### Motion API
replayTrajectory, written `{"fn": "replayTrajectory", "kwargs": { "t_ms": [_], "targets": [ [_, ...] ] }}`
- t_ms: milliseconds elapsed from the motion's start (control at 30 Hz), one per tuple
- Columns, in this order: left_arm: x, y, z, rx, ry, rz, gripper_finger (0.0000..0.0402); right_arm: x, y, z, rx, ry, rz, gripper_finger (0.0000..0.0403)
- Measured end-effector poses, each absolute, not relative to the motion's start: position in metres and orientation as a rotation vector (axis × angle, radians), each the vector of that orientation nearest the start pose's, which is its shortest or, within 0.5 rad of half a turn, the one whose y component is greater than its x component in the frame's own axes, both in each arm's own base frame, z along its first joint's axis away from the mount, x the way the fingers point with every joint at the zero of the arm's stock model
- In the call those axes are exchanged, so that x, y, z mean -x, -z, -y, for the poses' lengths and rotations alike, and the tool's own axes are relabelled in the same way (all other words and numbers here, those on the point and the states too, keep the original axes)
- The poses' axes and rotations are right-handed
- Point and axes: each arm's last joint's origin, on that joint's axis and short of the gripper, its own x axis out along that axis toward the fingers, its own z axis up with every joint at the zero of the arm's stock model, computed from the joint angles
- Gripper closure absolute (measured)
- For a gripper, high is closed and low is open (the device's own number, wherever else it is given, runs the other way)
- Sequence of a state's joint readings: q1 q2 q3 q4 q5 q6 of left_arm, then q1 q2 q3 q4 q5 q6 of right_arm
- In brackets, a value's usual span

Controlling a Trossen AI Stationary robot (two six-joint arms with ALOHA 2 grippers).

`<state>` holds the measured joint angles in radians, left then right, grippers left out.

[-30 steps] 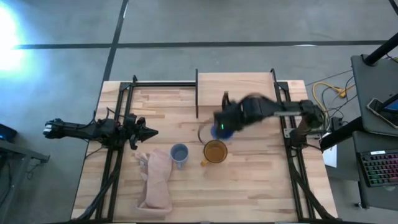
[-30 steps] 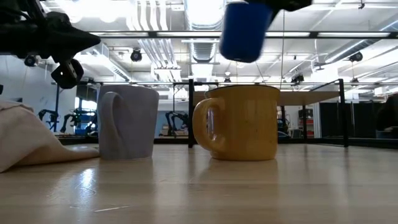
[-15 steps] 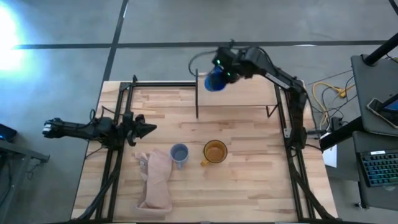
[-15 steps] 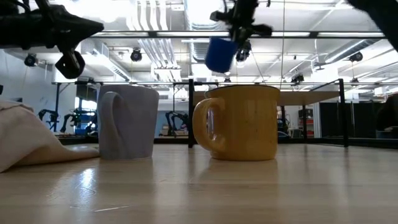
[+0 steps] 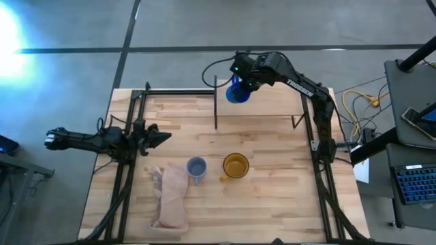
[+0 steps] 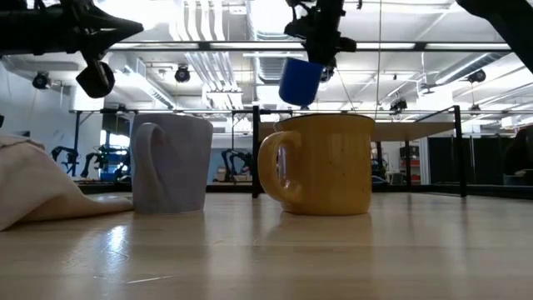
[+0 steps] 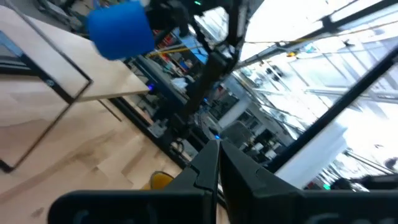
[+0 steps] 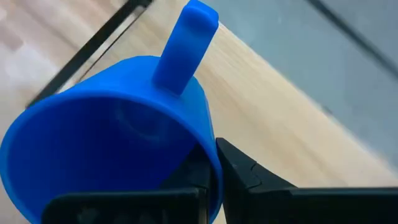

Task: Stack small to large cups/mugs on shelf
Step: Put the blue mug on the shelf

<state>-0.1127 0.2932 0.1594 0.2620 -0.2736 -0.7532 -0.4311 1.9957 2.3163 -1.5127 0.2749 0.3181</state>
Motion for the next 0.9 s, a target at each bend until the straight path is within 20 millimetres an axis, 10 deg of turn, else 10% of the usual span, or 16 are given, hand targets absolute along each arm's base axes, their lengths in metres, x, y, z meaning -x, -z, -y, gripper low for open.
{"fn": "replayTrajectory", "kwargs": {
  "t_ms": [567,900],
  "targets": [
    [-0.116,-0.217,0.004,0.773,-0.153,0.180,0.0402,-0.342,-0.362,0.207,-0.107,0.577,-1.321,0.0394],
    [-0.119,-0.214,0.004,0.770,-0.168,0.162,0.0402,-0.347,-0.355,0.209,-0.253,0.511,-1.290,0.0394]
  ]
}}
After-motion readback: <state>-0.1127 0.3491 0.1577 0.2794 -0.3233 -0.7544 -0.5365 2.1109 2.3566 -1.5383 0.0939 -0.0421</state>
